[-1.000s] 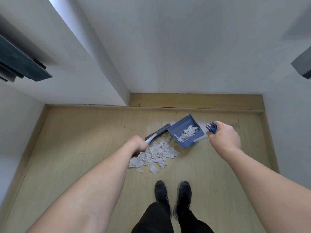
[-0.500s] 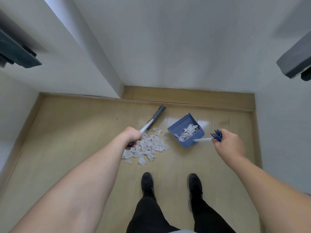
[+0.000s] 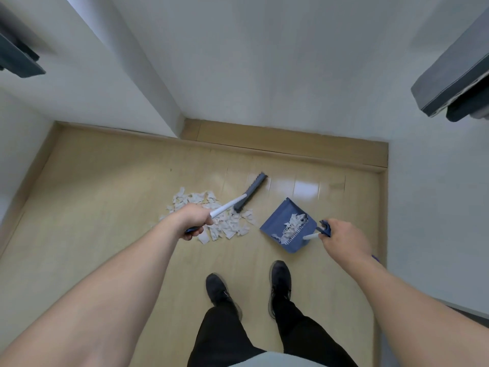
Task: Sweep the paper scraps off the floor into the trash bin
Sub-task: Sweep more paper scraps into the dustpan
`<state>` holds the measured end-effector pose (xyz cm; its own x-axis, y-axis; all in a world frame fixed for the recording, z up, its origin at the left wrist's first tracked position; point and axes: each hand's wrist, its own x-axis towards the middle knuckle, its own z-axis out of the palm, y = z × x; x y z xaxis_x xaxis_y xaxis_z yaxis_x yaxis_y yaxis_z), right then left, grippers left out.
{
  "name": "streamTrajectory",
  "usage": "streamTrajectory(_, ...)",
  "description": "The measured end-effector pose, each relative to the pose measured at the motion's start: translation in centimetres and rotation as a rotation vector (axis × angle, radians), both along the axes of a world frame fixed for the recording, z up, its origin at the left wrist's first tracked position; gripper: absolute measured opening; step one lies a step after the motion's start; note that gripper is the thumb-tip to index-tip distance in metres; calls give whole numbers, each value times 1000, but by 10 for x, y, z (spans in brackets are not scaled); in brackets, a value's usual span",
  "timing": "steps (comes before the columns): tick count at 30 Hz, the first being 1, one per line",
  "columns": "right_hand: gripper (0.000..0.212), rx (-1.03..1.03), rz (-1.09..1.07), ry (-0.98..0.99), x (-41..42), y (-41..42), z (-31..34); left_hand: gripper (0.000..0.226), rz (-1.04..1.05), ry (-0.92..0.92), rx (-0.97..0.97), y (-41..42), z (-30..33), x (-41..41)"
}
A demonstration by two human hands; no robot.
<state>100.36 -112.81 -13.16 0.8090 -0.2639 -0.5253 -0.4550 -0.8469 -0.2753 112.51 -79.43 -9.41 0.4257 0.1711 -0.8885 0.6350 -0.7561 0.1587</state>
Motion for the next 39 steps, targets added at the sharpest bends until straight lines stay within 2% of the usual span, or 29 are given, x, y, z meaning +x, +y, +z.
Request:
streamTrajectory(7,21,12,163,44,-9,7,-32,14,45,-31,36,-10,-8,-25)
streamTrajectory(11,23,74,97,21,-7,15,-48,12,242,15,-62,-36,-19,-42)
streamTrajectory(17,18,62,143,27,-2,17,-47,19,442,104,-222,-29,-2,-61)
streamTrajectory(22,30,87,161,88,-2,7,-37,13,384,53,-155,-18,23,-83)
streamTrajectory(26,19,-7,286,110,-10,5,-30,8,372,-7,-102,-21,26,-88)
streamTrajectory(29,19,-24,310,109,-11,7,-34,12,382,-24,-57,-27,15,-91)
streamTrajectory(33,19,-46,333,118,-13,14,-39,10,406,18,-40,-38,-3,-98)
streamTrajectory(39,19,-60,338,152,-5,22,-40,14,459,131,-158,-29,-5,-103)
